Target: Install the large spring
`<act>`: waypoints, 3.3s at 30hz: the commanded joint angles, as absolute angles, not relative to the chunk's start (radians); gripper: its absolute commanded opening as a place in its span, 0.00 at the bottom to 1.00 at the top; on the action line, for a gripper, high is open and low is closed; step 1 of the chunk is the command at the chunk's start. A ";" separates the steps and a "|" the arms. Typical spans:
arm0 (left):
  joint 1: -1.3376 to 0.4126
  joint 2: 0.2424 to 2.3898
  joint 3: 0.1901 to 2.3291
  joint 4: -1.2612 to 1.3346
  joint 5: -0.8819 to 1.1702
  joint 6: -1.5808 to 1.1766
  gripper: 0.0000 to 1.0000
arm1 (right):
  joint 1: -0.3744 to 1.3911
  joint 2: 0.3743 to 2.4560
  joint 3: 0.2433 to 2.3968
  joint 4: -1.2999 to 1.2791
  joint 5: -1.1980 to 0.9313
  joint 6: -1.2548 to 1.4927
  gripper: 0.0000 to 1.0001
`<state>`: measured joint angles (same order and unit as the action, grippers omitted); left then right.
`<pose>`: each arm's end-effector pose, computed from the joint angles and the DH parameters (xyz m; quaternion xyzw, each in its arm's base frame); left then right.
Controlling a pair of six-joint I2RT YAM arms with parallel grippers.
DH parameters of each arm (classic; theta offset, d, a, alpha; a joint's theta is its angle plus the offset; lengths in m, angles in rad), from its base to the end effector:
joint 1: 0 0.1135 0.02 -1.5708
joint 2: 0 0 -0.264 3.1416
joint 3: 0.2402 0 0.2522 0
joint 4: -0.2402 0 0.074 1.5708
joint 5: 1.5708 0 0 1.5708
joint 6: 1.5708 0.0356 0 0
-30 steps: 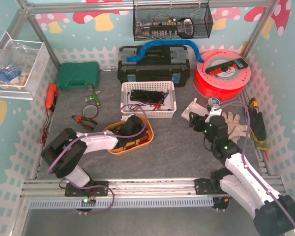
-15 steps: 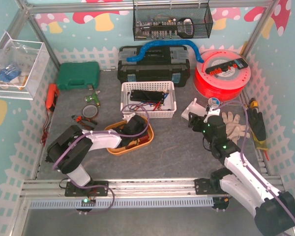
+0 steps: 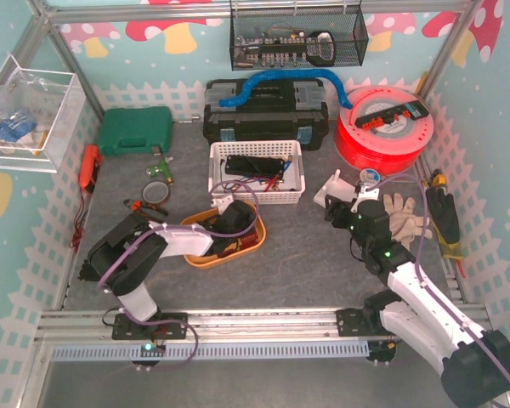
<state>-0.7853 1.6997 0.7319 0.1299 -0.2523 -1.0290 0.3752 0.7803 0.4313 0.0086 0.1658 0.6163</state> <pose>0.2289 -0.2163 0.1270 -0.1573 0.9138 -0.2077 0.3115 0.1752 0.0627 0.2354 0.1453 0.8022 0.2141 0.5381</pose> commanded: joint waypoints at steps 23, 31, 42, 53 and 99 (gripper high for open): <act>-0.785 1.358 0.626 0.179 -0.229 -0.885 0.16 | 0.441 0.889 0.552 -0.015 -0.018 0.526 0.83; -0.796 1.161 0.440 0.572 -0.070 -0.398 0.12 | 0.481 1.019 0.701 -0.125 -0.271 0.498 0.77; -0.881 1.232 0.270 1.028 0.058 0.191 0.10 | 0.593 1.123 0.847 -0.185 -0.516 0.470 0.67; -0.913 1.241 0.171 1.202 0.037 0.238 0.07 | 0.729 1.236 0.915 -0.190 -0.519 0.471 0.70; -0.933 1.169 0.218 1.032 -0.354 0.183 0.99 | 0.355 1.302 0.966 -0.254 0.268 0.381 0.00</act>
